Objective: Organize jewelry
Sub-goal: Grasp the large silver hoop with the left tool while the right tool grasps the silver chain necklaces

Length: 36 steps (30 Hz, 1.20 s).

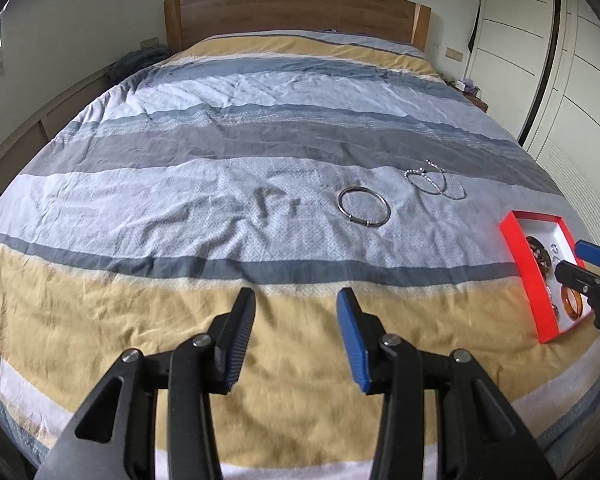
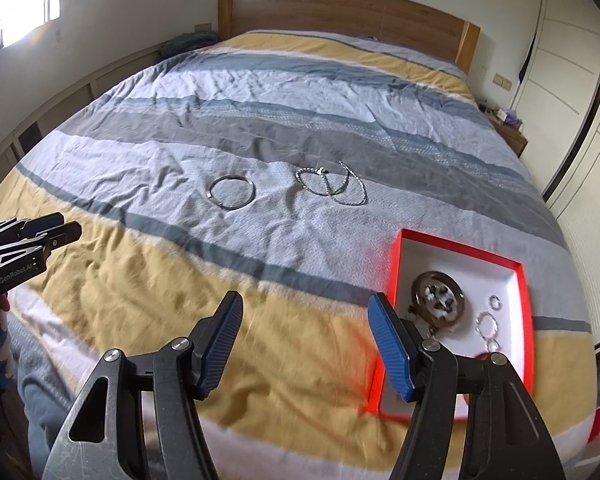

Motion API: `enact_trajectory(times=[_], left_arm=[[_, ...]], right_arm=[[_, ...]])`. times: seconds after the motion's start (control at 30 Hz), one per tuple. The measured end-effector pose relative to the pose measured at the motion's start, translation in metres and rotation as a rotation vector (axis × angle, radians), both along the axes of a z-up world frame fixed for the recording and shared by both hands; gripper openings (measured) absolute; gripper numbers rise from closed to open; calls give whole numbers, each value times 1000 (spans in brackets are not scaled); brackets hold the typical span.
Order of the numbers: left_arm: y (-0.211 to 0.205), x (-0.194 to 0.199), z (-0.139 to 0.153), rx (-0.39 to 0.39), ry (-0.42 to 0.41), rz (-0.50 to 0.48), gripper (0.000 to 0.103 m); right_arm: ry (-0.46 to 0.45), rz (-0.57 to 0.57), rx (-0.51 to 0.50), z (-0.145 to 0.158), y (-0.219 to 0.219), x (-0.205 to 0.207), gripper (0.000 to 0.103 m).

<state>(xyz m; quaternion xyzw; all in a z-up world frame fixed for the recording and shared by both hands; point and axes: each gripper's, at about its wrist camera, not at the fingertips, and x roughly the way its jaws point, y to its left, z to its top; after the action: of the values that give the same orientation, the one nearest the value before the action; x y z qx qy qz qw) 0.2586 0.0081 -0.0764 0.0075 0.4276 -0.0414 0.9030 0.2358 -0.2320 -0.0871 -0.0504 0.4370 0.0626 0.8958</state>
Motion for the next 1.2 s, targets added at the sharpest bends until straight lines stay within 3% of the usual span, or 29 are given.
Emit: enact_trajectory(times=[0.27, 0.4, 0.57, 1.07, 1.2], left_arm=[[-30, 89, -32, -49, 26, -42, 40], [-40, 125, -48, -66, 34, -54, 40], [-42, 149, -66, -87, 54, -56, 40], [-57, 178, -106, -43, 133, -108, 40], [-60, 178, -106, -37, 125, -103, 36]], right_arm=[[26, -43, 45, -34, -21, 109, 64], [36, -56, 73, -54, -26, 160, 77], [52, -77, 84, -77, -29, 206, 77], [124, -101, 74, -127, -31, 253, 77], [137, -102, 92, -130, -28, 250, 56]])
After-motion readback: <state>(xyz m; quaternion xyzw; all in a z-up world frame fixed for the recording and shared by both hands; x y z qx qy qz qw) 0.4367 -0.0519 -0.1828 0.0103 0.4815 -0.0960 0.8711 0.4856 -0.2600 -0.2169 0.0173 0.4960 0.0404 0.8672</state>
